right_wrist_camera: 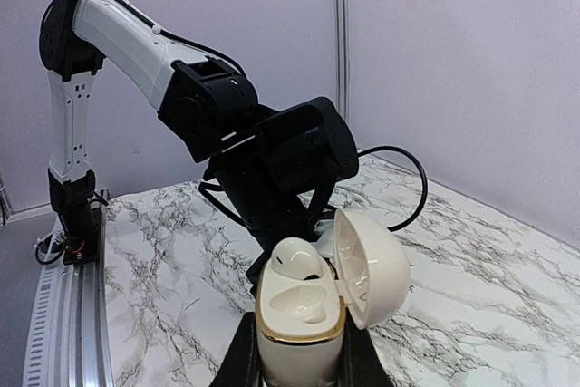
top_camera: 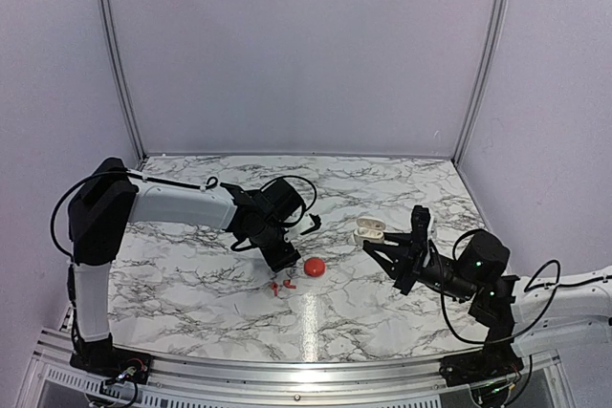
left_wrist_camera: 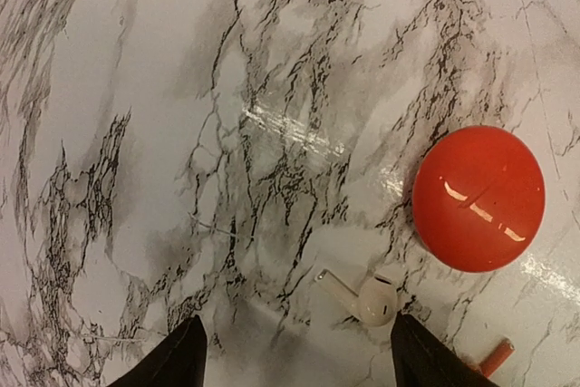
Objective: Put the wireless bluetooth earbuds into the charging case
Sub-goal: Move the right earbud to the center of the board.
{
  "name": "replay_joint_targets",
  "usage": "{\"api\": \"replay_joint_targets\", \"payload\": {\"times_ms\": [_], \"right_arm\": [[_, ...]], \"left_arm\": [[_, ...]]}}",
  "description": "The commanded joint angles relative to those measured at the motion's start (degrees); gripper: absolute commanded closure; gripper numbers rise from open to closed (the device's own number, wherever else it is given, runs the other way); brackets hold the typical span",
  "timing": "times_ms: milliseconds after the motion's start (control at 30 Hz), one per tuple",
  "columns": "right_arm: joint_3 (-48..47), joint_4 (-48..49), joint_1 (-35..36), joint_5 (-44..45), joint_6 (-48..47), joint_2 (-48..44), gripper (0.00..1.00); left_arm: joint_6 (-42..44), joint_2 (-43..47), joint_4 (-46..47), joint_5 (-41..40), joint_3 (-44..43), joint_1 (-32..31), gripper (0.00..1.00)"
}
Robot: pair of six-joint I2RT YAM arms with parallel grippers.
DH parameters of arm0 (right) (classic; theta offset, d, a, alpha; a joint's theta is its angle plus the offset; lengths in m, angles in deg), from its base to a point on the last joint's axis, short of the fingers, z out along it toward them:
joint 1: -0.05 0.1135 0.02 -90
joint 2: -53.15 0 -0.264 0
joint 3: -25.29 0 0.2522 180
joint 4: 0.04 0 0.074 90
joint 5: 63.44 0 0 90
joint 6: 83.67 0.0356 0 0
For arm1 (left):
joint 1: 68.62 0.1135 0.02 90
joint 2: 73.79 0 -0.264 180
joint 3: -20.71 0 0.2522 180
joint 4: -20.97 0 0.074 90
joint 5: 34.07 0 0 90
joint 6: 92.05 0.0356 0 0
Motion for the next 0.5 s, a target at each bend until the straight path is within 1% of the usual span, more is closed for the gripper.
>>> {"api": "replay_joint_targets", "payload": {"times_ms": [0, 233, 467], "right_arm": [[-0.28, 0.1, -0.46, 0.74, 0.68, -0.21, 1.0], [-0.31, 0.2, -0.54, 0.82, 0.71, -0.01, 1.0], [-0.27, 0.01, -0.55, 0.82, 0.65, -0.02, 1.0]], "left_arm": [[1.48, -2.53, -2.54, 0.1, -2.98, 0.33, 0.28], [-0.69, -6.38, -3.11, -0.41, -7.42, 0.85, 0.3], [-4.67, -8.95, -4.44, -1.0, -10.41, 3.21, 0.34]]}}
